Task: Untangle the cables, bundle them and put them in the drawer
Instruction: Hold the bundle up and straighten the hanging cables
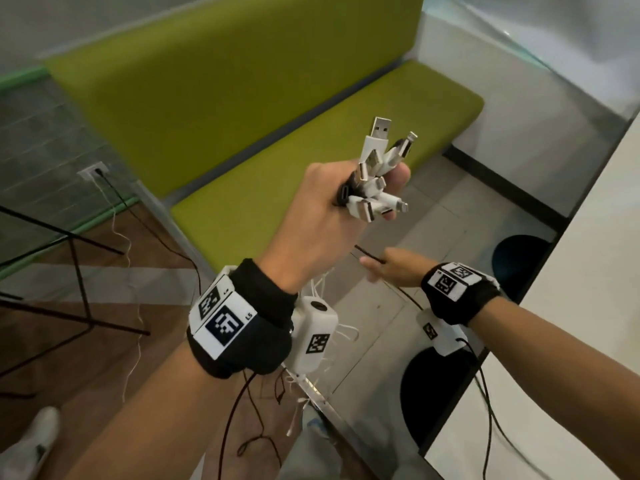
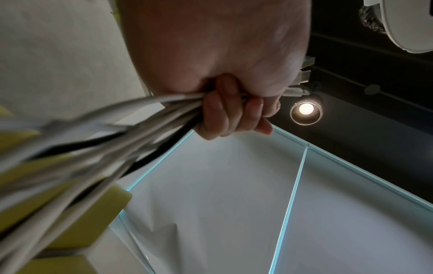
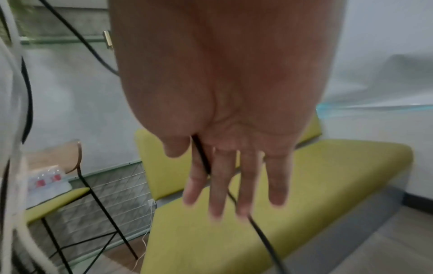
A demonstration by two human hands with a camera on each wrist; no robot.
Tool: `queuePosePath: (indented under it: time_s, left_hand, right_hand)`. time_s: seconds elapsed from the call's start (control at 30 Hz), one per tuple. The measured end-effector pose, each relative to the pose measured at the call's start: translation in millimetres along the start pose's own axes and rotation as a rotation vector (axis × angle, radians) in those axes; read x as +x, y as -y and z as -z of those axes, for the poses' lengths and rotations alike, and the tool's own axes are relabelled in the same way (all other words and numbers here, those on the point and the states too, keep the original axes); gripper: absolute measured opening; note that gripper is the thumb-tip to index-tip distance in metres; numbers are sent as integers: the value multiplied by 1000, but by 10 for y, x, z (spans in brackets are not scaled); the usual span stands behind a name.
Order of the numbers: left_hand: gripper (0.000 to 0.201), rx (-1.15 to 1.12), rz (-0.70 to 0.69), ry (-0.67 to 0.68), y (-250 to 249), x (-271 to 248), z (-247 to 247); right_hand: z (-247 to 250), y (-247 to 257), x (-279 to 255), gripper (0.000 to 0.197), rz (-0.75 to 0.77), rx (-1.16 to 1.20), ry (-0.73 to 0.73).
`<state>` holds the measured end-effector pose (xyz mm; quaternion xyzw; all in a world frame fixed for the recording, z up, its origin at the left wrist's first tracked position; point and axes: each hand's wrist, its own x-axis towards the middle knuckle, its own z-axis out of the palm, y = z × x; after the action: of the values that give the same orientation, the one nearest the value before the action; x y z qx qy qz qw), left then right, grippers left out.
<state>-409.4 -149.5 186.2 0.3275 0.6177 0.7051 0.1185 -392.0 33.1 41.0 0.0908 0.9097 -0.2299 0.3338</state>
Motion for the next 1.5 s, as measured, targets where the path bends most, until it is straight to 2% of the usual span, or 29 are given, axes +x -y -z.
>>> queuePosePath:
  time_s: [0.1, 0.2, 0.3, 0.37, 0.47, 0.57, 0.63, 0.77, 0.87, 1.03, 1.27, 1.37, 1.43, 1.5]
  left_hand:
    - [17, 13, -10, 25, -5, -12, -23]
    - [26, 65, -5, 47, 34, -31, -35]
    - [12, 59, 32, 53, 51, -55, -30]
    - [16, 64, 11, 40, 28, -58, -23]
    - [17, 18, 0, 15, -17, -41, -7]
    - [18, -14, 14, 8, -9, -49, 13]
    - [15, -5, 15, 18, 15, -62, 31]
    - [17, -14, 12, 4, 77, -88, 50]
    - [11, -59, 34, 15, 146, -80, -7]
    - [9, -13, 39, 70, 283, -28, -281]
    - [12, 85, 31, 168, 391, 18, -609]
    - [17, 114, 27, 157, 411, 20, -629]
    - [24, 115, 52, 131, 436, 18, -627]
    - [21, 115, 58, 120, 451, 9, -623]
  right_hand:
    - [174, 218, -154, 24, 237, -35, -181]
    - [285, 366, -265, 29, 355, -43, -267]
    - [281, 376, -269, 38, 415, -84, -335]
    - [230, 309, -180, 31, 409, -84, -306]
    - [115, 216, -38, 37, 327, -93, -212]
    - [-111, 183, 11, 62, 271, -96, -98]
    - [-301, 73, 51, 69, 156, -87, -26]
    - [-531, -500, -72, 45, -110, -269, 69]
    - [-599, -1042, -408, 41, -272, -352, 135]
    - [-808, -1600, -930, 36, -366, -320, 8]
    - [-974, -1484, -818, 42, -442, -290, -171]
    - [-934, -1442, -747, 27, -482, -404, -124]
    - [-888, -1370, -680, 25, -466, -424, -99]
    - [-810, -1292, -587, 24, -451, -414, -123]
